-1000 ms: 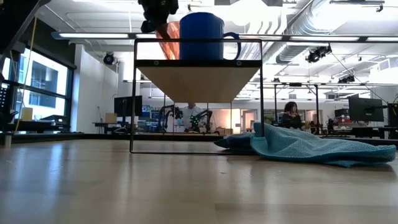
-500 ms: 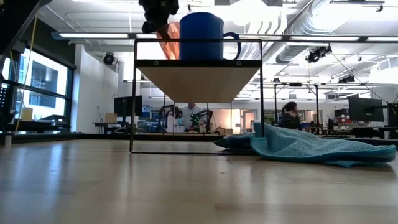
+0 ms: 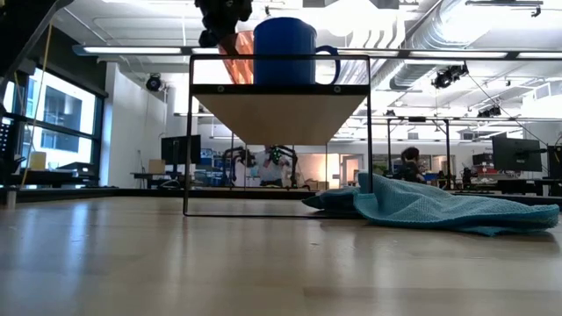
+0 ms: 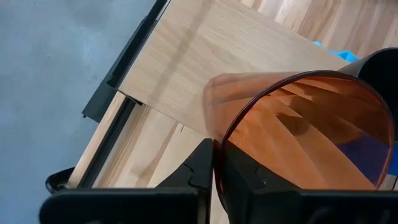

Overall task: Stack small to large cups/mugs on shelf
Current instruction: Put the red glass cup on the shelf

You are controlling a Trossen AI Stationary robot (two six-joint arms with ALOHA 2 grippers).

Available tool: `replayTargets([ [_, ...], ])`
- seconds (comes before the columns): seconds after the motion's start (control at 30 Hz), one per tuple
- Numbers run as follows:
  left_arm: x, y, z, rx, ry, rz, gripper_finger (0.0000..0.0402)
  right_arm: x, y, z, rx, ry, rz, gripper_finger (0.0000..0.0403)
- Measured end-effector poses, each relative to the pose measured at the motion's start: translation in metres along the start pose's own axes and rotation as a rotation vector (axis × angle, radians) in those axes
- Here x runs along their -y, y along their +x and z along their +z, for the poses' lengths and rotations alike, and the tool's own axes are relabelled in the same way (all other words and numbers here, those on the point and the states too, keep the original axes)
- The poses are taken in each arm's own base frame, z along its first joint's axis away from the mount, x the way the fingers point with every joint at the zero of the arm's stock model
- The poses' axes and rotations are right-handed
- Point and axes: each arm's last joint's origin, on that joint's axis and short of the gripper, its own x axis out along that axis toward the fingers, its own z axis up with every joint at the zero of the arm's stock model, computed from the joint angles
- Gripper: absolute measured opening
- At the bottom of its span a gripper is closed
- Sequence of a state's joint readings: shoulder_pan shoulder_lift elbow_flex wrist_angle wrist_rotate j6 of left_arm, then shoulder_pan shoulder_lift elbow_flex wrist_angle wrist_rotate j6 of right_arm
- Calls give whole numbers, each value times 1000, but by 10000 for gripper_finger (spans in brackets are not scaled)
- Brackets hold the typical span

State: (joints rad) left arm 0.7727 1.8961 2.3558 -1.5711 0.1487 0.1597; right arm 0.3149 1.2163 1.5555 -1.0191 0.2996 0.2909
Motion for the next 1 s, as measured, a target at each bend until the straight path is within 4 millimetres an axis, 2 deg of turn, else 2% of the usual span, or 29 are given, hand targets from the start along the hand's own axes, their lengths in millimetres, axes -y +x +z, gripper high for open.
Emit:
replayTargets([
  [0.4, 0, 0, 0, 1, 0, -1, 21, 0, 0, 0, 0, -1, 0, 119],
  [0.73, -2, 18, 2, -11, -5, -25, 21, 0, 0, 0, 0, 0, 0, 119],
  [1.0, -3, 19, 7, 39, 0, -23, 19, 0, 0, 0, 0, -3, 0, 119],
])
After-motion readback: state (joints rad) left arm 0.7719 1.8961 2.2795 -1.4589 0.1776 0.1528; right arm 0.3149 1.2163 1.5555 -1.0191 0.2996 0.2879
